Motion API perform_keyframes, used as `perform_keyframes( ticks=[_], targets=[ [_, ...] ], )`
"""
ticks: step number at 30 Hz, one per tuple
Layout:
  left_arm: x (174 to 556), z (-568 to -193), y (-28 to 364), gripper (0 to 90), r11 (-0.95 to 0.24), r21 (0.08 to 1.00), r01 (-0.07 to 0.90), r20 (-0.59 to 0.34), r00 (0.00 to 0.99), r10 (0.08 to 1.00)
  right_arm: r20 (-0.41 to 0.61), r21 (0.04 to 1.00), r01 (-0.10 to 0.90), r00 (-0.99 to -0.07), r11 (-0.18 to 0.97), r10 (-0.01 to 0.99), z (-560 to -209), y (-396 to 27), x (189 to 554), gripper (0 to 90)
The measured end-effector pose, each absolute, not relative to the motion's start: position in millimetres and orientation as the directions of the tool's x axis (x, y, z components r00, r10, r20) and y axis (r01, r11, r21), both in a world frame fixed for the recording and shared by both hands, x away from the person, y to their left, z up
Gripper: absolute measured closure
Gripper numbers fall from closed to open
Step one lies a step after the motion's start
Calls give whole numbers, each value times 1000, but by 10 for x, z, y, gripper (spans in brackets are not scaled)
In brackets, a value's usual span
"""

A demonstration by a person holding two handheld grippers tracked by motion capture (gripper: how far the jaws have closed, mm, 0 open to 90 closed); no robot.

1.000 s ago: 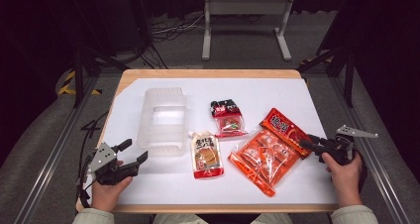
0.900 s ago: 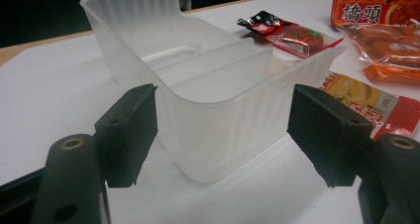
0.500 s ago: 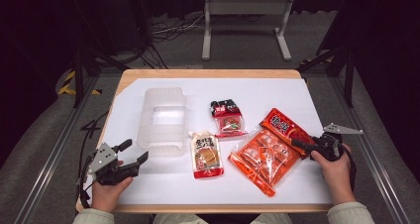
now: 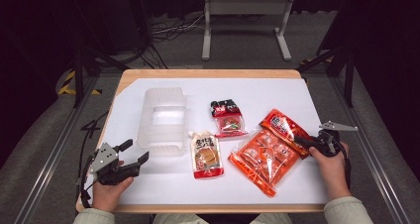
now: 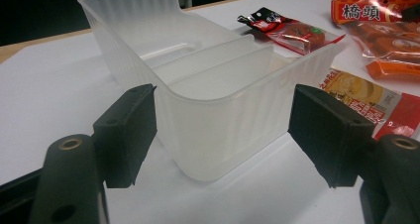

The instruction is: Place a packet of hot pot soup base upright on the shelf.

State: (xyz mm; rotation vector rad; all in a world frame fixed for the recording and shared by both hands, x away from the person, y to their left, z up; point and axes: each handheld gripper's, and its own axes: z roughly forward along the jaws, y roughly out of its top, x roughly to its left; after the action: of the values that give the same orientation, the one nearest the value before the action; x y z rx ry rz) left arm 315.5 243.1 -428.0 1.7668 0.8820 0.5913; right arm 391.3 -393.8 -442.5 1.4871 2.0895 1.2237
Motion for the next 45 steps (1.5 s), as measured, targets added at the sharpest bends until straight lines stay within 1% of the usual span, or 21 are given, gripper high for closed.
perform_keyframes(
  ticks=[4,5,6,7,11,16,19,21,23,27,31,34,36,41,45],
  targets=[
    [3154,-4281,2432,274,-202,936,287,-15,609,793,225,773,625,-424,104,877,-4421,-3941,3918,820],
    [3154,-4280,2432,274,-202,936,287,-15,609,793,224,777,621,-430,107,875,-4419,-3944,3915,846],
    [3154,-4280,2432,274,-202,937,286,-15,608,794,228,779,618,-437,106,870,-4416,-3943,3910,892],
    [3154,-4279,2432,273,-202,937,286,-14,607,794,233,779,617,-450,111,862,-4412,-3940,3909,900],
    [3149,-4270,2441,259,-187,939,287,-28,608,793,195,784,604,-457,142,868,-4373,-3901,3893,900],
    [3147,-4247,2446,230,-167,943,287,-40,598,800,177,794,589,-459,150,870,-4311,-3876,3863,900],
    [3155,-4207,2458,262,-164,935,314,-72,621,780,168,797,584,-460,154,872,-4281,-3869,3849,900],
    [3148,-4196,2452,262,-170,934,315,-69,626,777,160,803,576,-461,157,873,-4248,-3871,3835,900],
    [3148,-4184,2438,226,-174,932,317,-65,622,780,161,808,570,-461,152,873,-4216,-3873,3817,900],
    [3137,-4131,2422,188,-171,939,299,-58,627,777,143,827,540,-470,156,871,-4093,-3872,3772,900],
    [3134,-4087,2376,198,-191,942,276,-30,637,770,129,842,515,-479,159,868,-3958,-3846,3716,900],
    [3137,-4051,2329,240,-226,933,280,-2,631,776,122,850,502,-482,159,868,-3882,-3829,3677,900],
    [3143,-4036,2301,266,-234,927,292,1,624,781,118,856,493,-485,158,867,-3827,-3821,3645,900],
    [3135,-3967,2245,255,-234,932,277,11,623,782,116,871,467,-500,154,858,-3684,-3803,3567,900],
    [3148,-3883,2212,267,-185,937,297,-45,625,779,106,883,442,-519,160,848,-3553,-3762,3495,900]
  ],
)
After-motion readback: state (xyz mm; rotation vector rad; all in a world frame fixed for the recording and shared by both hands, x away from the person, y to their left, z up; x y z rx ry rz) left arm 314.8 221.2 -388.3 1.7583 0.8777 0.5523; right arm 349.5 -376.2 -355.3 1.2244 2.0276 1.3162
